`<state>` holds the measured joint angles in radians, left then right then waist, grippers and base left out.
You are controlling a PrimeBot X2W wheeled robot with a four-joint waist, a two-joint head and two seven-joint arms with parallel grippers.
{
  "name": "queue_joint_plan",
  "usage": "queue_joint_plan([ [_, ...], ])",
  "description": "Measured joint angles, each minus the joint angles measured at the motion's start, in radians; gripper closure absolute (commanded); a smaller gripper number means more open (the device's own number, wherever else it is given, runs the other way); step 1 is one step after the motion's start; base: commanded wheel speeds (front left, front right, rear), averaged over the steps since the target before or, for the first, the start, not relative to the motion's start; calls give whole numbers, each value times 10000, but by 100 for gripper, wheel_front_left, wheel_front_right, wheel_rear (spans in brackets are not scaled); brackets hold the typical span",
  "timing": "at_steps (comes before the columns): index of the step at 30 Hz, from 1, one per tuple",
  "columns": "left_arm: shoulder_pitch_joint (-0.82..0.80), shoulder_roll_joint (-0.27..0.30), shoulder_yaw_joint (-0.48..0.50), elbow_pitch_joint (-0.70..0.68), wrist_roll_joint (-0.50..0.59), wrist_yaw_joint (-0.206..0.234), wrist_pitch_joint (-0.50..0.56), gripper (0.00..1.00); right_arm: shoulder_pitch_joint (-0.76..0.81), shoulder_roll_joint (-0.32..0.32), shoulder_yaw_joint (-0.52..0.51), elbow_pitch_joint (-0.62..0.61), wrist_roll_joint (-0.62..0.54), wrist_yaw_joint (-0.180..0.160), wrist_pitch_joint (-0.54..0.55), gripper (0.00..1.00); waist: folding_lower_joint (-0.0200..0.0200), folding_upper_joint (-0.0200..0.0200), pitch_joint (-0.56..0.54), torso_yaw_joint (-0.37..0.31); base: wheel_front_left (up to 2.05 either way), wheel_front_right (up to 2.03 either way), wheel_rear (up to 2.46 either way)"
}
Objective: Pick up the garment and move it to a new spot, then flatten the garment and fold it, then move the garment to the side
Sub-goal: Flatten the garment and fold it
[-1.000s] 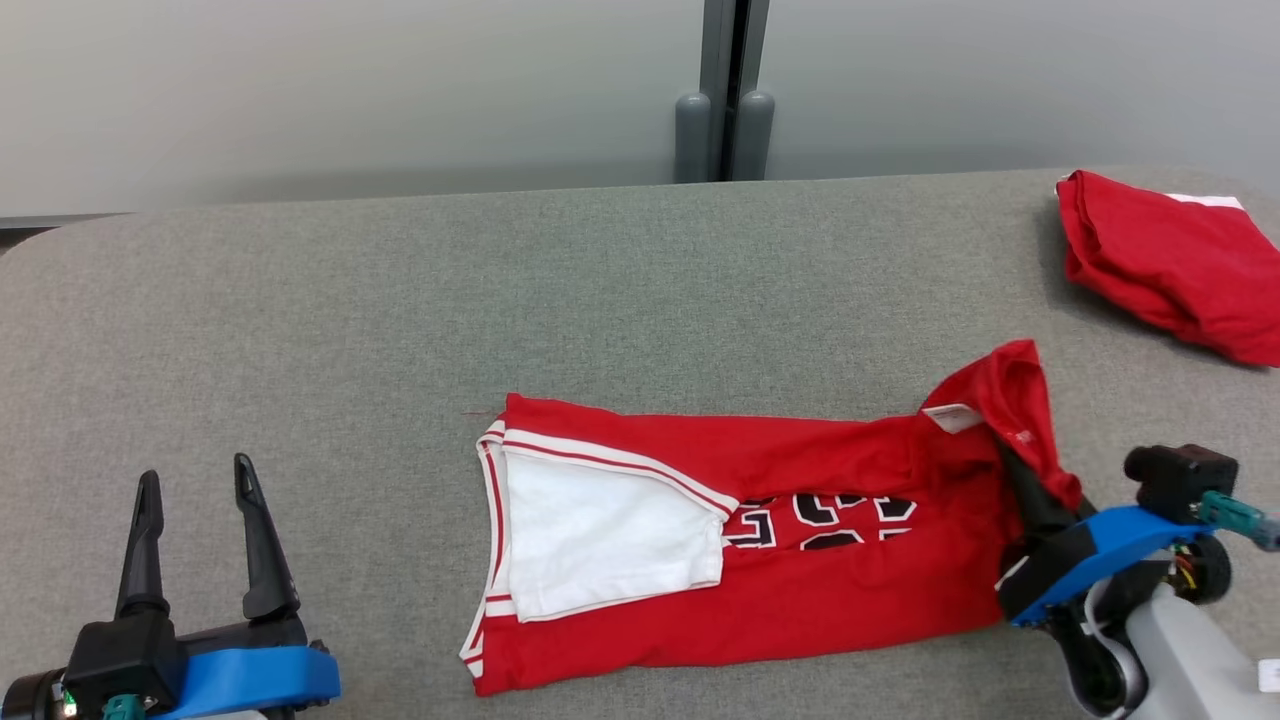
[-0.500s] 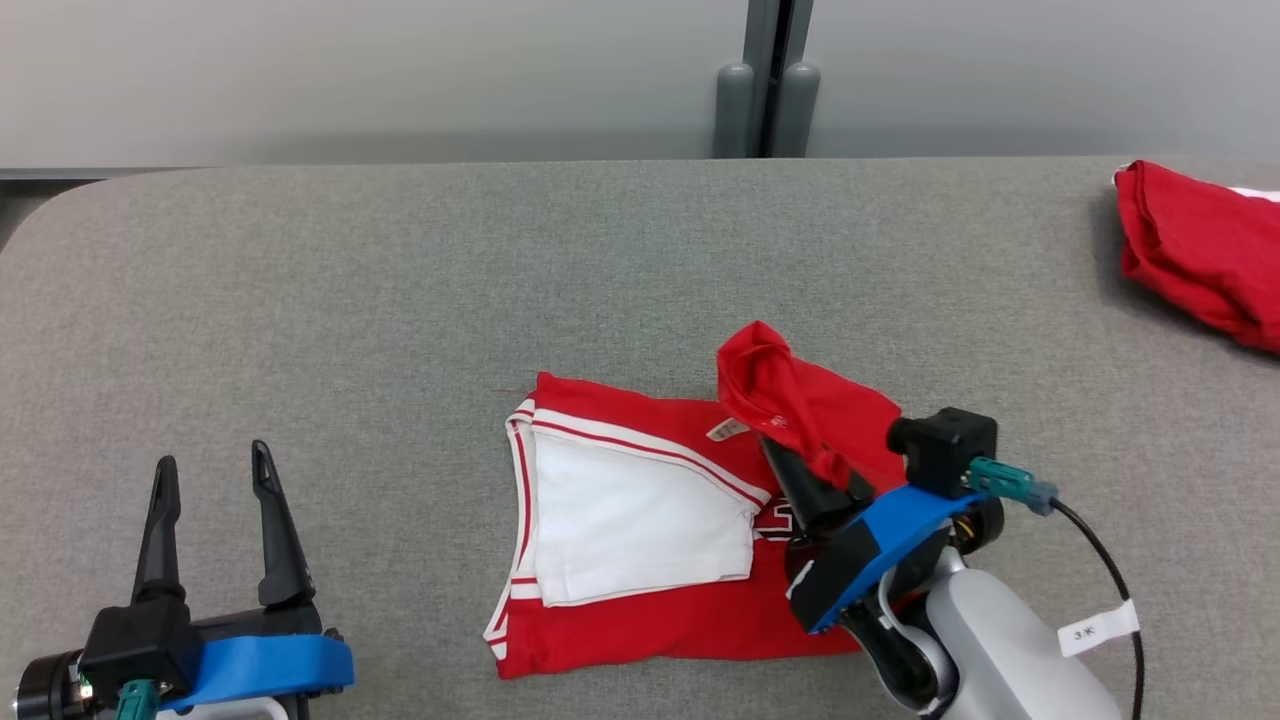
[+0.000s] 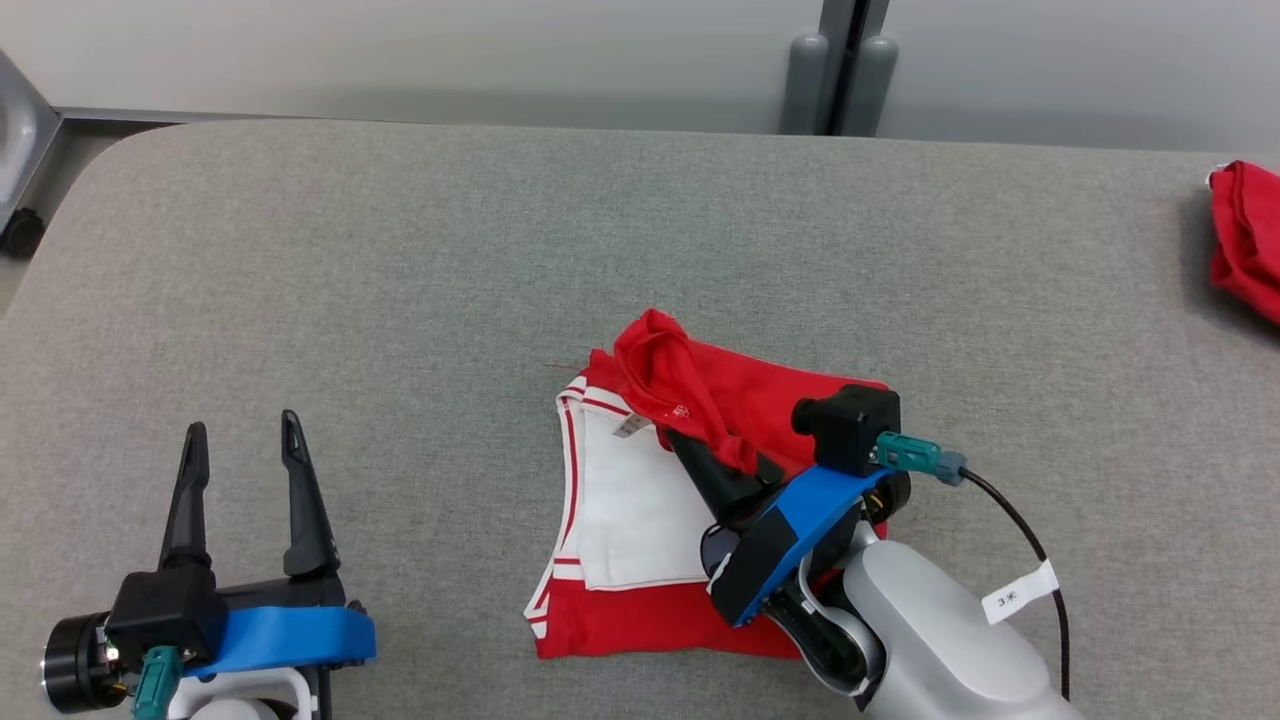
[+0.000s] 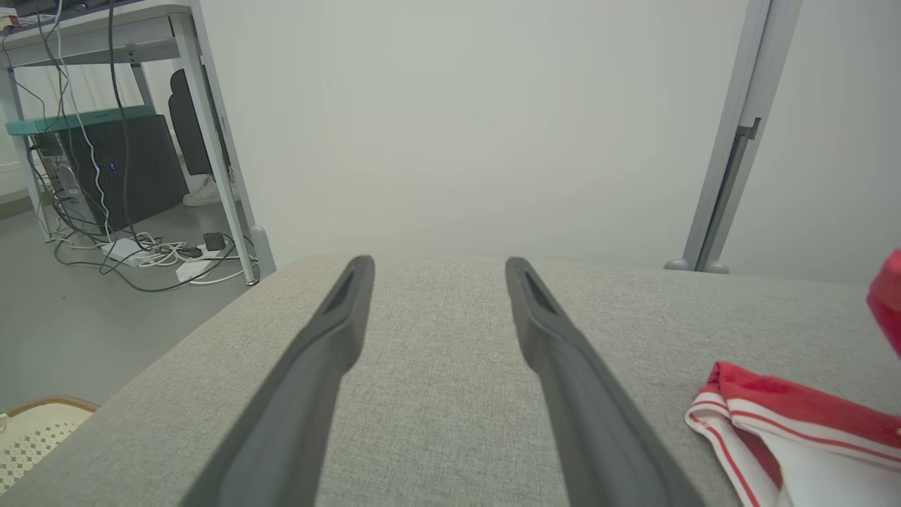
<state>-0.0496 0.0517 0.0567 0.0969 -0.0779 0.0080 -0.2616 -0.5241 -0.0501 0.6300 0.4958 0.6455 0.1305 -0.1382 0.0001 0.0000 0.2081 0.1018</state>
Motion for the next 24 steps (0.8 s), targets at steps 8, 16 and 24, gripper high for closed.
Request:
queue_joint_plan([
  [8, -147, 0, -117, 96, -100, 92, 0, 0, -524, 2, 965, 934, 759, 0, -336, 0, 0, 0, 88, 192, 0, 0, 0],
  [16, -45, -2, -42, 161, -88, 88, 0, 0, -855, 6, 765, 1342, 433, 0, -1081, 0, 0, 0, -205, -262, 0, 0, 0],
  [24, 147, -4, -2, 128, -12, 8, 0, 0, -117, -828, -1095, 627, -767, 0, -1220, 0, 0, 0, -582, -758, 0, 0, 0],
])
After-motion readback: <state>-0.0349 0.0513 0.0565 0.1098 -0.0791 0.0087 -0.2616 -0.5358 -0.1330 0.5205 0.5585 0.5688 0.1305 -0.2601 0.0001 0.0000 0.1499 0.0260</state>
